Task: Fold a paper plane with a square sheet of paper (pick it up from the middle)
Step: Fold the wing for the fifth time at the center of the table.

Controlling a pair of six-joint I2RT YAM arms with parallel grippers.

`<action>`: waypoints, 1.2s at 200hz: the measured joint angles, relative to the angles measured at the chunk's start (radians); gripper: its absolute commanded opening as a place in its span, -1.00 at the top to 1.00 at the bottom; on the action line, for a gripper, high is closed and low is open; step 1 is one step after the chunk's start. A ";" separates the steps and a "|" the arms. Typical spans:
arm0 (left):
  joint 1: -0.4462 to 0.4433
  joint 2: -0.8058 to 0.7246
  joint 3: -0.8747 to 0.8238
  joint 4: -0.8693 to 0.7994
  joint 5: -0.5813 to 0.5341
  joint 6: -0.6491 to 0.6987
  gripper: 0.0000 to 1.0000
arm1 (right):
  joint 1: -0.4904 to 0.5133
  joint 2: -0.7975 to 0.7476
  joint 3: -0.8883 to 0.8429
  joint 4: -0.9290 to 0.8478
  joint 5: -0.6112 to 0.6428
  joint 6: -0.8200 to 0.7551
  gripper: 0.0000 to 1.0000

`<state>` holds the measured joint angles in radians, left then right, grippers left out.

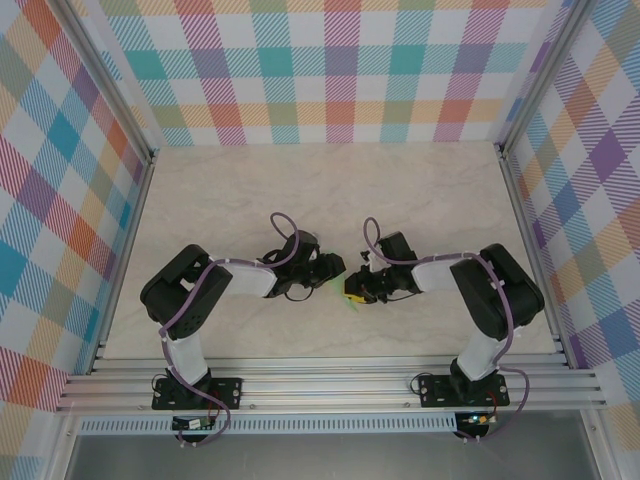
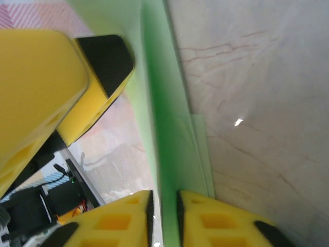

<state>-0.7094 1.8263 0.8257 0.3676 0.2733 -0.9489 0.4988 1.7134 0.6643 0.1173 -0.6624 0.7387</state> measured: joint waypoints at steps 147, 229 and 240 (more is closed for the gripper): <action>0.000 0.005 0.009 -0.010 0.006 0.000 0.12 | 0.060 -0.027 0.061 -0.208 0.132 -0.183 0.63; 0.000 0.006 0.010 -0.010 0.007 0.000 0.13 | 0.060 -0.028 0.058 -0.213 0.141 -0.183 0.62; 0.000 0.006 0.010 -0.010 0.007 0.000 0.13 | 0.062 -0.033 0.059 -0.216 0.140 -0.183 0.62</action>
<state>-0.7090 1.8328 0.8352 0.3573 0.2802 -0.9485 0.5606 1.6802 0.7231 -0.0990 -0.5220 0.5560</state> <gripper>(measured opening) 0.437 0.185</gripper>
